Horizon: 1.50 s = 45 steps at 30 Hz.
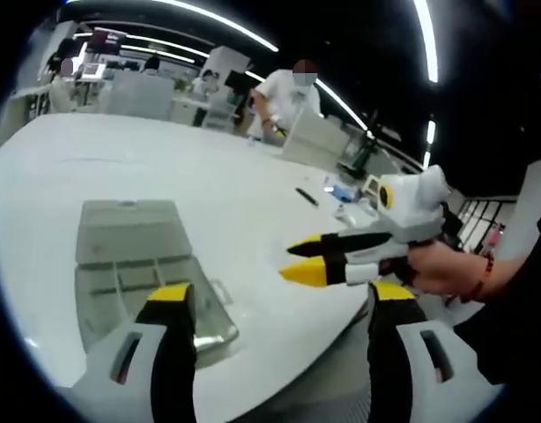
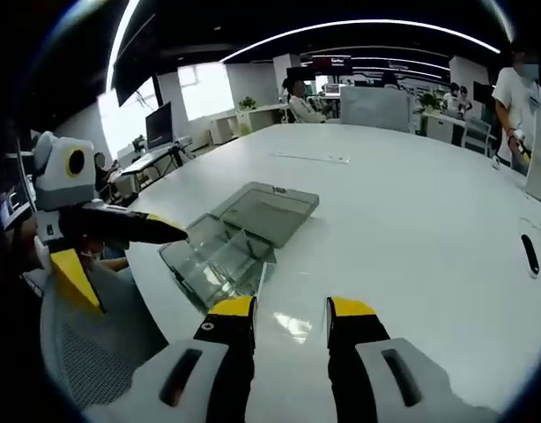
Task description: Insert the divider into the dual guide fixture by aligning both edges with the guide slots and pushing it downward to the bottom, including one-sided entry, uneven engagement, binding, and posture correction.
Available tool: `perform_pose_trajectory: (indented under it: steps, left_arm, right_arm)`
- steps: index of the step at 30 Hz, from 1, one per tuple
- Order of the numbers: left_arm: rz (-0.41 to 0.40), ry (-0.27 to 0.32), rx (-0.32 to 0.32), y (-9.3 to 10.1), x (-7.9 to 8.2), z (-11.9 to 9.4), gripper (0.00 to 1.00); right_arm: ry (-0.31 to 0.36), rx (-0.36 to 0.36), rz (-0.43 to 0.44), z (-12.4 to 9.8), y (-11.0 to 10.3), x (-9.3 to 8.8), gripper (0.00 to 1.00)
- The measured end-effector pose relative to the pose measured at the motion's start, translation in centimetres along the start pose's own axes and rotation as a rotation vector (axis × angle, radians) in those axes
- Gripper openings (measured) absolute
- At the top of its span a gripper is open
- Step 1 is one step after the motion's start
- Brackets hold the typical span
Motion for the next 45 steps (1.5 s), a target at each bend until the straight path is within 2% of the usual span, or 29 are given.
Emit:
perform_pose_trajectory:
  steps: [4, 22, 25, 34, 41, 45]
  left_arm:
    - [-0.030, 0.011, 0.001, -0.2, 0.2, 0.0, 0.71]
    - [-0.077, 0.049, 0.015, -0.5, 0.6, -0.4, 0.61]
    - [-0.086, 0.055, 0.010, -0.5, 0.7, -0.5, 0.55]
    - [-0.115, 0.081, 0.010, -0.7, 0.7, -0.6, 0.55]
    - [-0.151, 0.133, 0.017, -1.1, 1.3, -1.0, 0.48]
    - [-0.159, 0.142, 0.019, -1.2, 1.4, -1.0, 0.47]
  right_arm:
    - [0.005, 0.019, -0.006, 0.2, -0.3, 0.3, 0.27]
    - [0.049, 0.071, -0.044, 0.0, -2.1, 1.4, 0.27]
    - [0.056, 0.082, -0.052, 0.0, -2.3, 1.6, 0.27]
    - [0.075, 0.108, -0.074, -0.2, -3.1, 2.3, 0.27]
    - [0.092, 0.120, -0.077, -0.4, -3.4, 2.8, 0.27]
    - [0.098, 0.124, -0.084, -0.5, -3.7, 3.0, 0.27]
Point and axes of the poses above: the point that each gripper's makers call its tool centre point, and the gripper's own axes: z roughly forward along the fingers, y roughly to its right, x roughly out of its top, the point moved 6 cm from there along -z, roughly backward along the fingers, and after that the axes turned 5 degrees about -y, right-handed, at the moved point
